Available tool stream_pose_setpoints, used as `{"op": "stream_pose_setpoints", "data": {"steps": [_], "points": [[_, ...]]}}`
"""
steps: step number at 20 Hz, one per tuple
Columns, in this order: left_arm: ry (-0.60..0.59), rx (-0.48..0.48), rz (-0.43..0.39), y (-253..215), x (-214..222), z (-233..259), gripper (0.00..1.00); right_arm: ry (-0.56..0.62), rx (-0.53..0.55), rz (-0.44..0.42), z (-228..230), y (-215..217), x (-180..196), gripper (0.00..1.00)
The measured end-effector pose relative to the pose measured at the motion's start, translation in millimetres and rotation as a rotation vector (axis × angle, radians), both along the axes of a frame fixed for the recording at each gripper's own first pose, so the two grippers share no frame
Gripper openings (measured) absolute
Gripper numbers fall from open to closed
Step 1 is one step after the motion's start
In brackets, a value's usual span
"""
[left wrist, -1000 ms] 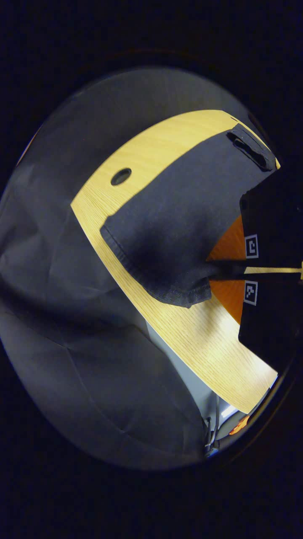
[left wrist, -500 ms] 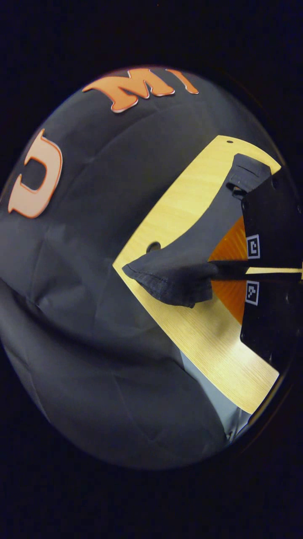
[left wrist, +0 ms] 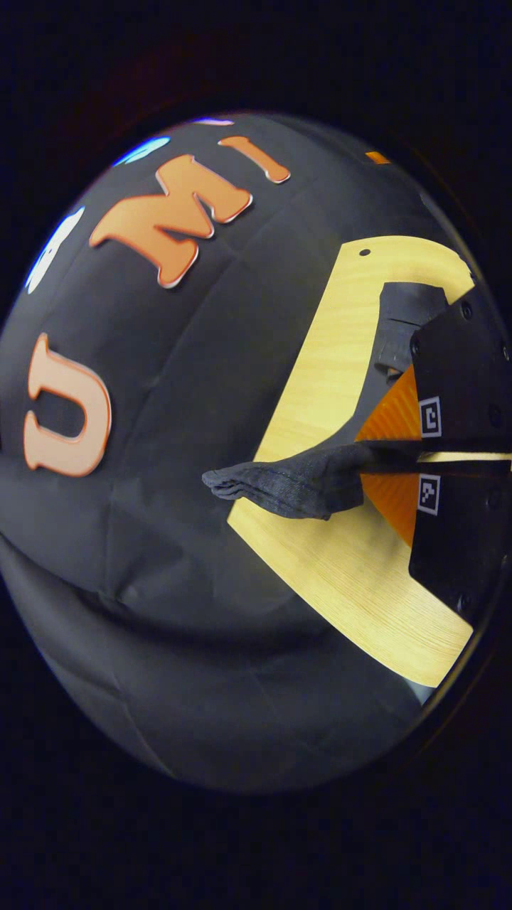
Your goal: Grasp the waist and the cuffs of the jeans and fold them to make the two legs overlap; first hold the waist and fold one-third of the jeans toward the cuffs, then hold the cuffs and fold the remaining one-third in the same direction to finish folding.
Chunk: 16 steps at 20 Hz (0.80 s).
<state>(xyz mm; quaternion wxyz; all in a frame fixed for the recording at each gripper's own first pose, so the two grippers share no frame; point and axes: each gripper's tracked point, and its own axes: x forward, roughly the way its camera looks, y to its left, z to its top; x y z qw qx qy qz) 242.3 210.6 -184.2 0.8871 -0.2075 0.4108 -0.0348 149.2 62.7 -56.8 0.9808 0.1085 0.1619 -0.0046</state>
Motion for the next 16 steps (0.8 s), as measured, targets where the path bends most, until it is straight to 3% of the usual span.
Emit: {"op": "stream_pose_setpoints", "data": {"steps": [6,16], "points": [[-0.054,-0.014,-0.107,-68,5,49,0.05,0.025,0.039,-0.008,-18,-14,0,0.97],[-0.065,-0.007,-0.307,-196,-3,74,0.04,0.046,0.070,-0.022,-34,-42,1,0.96]]}}
